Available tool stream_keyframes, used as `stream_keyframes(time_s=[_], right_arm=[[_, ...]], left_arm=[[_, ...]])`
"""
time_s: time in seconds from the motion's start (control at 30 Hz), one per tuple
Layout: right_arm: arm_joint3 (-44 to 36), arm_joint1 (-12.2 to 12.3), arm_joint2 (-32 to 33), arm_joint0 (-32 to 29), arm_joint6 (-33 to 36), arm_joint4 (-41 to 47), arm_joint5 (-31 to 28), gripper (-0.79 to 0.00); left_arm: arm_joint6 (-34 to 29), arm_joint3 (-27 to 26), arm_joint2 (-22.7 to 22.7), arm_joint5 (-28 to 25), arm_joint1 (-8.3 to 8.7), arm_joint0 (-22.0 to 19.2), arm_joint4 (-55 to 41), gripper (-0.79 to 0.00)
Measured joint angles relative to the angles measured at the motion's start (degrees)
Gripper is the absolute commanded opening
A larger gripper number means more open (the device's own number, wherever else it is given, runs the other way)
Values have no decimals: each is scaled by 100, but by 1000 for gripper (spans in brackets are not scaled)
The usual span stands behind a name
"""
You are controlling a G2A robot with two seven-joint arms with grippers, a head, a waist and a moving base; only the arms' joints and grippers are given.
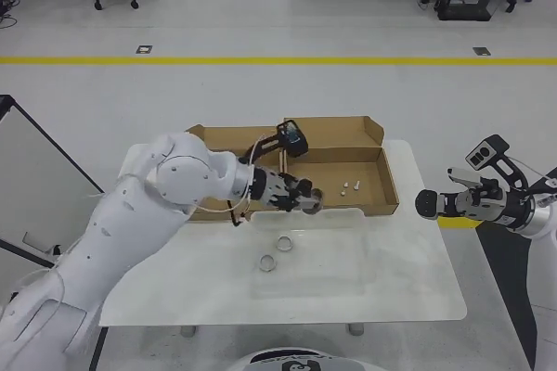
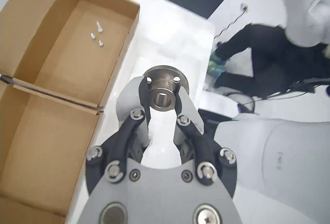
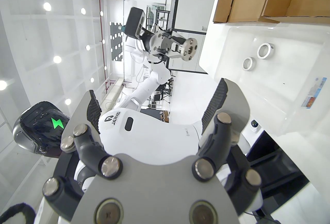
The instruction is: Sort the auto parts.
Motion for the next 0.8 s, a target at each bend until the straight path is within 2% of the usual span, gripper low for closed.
stream_keyframes(time_s=[0.07,0.2,0.37,0.57,0.67,0.8], right_arm=[[0,0,0,0,0,0,0,0],[0,0,0,0,0,0,0,0],[0,0,0,0,0,0,0,0],[0,0,0,0,0,0,0,0],[0,0,0,0,0,0,0,0],[0,0,0,0,0,0,0,0]], left_arm=[[321,64,-336,-297,47,258,-553,-785],[780,195,-682,-932,70,546,-1534,-785],[1101,397,-775,-1945,24,647,-2703,-785],[1048,676,-646,-2983,-67,517,-4060,-785],[987,835,-561,-3145,-107,374,-4446,-785],[903,923,-534,-3047,-108,256,-4200,-785]])
